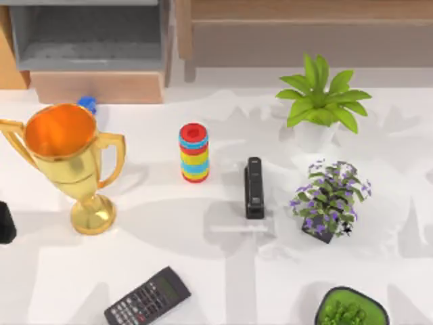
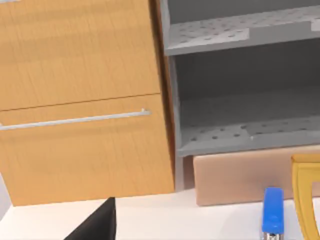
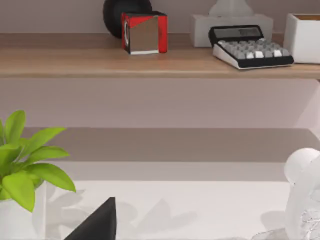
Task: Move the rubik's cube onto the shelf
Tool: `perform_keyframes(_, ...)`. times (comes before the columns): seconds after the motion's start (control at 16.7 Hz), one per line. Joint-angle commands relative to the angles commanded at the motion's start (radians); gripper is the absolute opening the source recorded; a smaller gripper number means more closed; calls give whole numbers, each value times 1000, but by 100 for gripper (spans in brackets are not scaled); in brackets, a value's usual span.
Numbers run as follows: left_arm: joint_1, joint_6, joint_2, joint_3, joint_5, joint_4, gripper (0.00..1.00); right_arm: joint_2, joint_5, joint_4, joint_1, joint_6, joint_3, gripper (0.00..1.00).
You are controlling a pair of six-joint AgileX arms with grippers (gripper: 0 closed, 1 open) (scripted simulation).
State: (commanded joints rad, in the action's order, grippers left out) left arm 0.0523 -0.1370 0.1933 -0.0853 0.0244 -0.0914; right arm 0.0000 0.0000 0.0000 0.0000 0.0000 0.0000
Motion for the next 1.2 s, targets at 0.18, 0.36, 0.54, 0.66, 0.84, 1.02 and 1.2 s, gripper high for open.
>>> perform_keyframes(0.18, 45, -142, 203, -92, 34, -99, 100, 0, 0, 0, 0, 0, 0, 100)
perform_keyframes(0.36, 95, -317, 452, -208, 82, -223, 100, 0, 0, 0, 0, 0, 0, 100)
perform_keyframes(0.54, 146, -513, 733, -341, 139, -366, 100, 0, 0, 0, 0, 0, 0, 100)
perform_keyframes(0.66, 180, -650, 928, -435, 180, -467, 100, 0, 0, 0, 0, 0, 0, 100)
perform_keyframes(0.84, 229, -854, 1222, -578, 244, -620, 100, 0, 0, 0, 0, 0, 0, 100)
perform_keyframes(1.02, 274, -1047, 1500, -716, 305, -767, 100, 0, 0, 0, 0, 0, 0, 100)
perform_keyframes(1.2, 313, -1215, 1743, -839, 360, -898, 100, 0, 0, 0, 0, 0, 0, 100)
